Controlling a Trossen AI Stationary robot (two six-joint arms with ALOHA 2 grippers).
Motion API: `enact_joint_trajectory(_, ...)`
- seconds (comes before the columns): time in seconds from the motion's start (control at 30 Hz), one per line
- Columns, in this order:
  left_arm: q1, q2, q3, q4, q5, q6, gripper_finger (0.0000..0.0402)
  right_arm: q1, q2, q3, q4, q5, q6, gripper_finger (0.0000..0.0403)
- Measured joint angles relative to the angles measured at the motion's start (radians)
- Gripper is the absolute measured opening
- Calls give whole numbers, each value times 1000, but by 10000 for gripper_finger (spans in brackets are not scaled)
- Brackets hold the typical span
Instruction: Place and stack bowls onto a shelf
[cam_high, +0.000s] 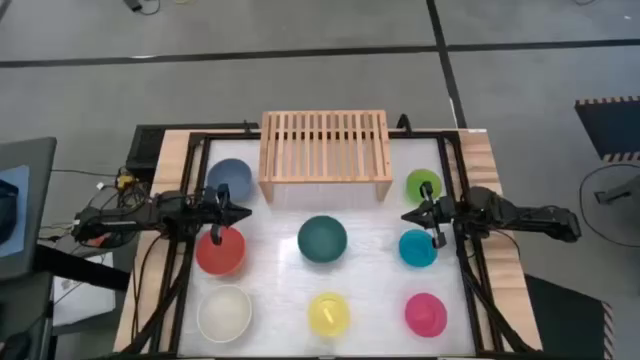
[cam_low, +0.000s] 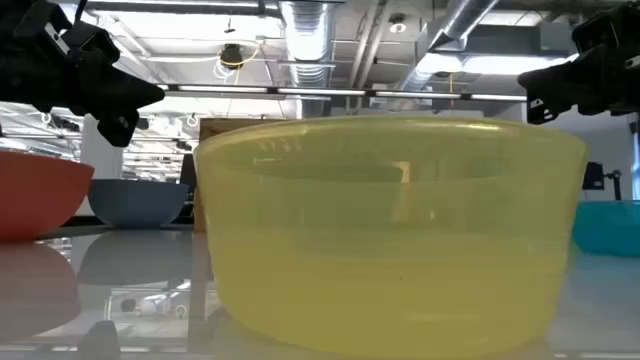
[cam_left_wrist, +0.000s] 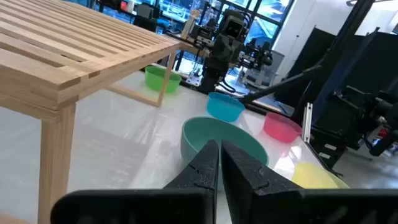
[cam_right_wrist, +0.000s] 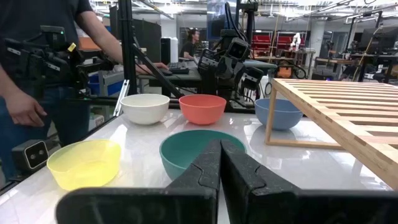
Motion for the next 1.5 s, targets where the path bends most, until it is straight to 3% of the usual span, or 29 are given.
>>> enact_joint_trajectory(1.3,0,0,0,2,-4,4,4,0,0,0,0,0,1,33)
enact_joint_trajectory(1.5,-1,0,0,58,-303,-34,4,0,0,0,0,0,1,33)
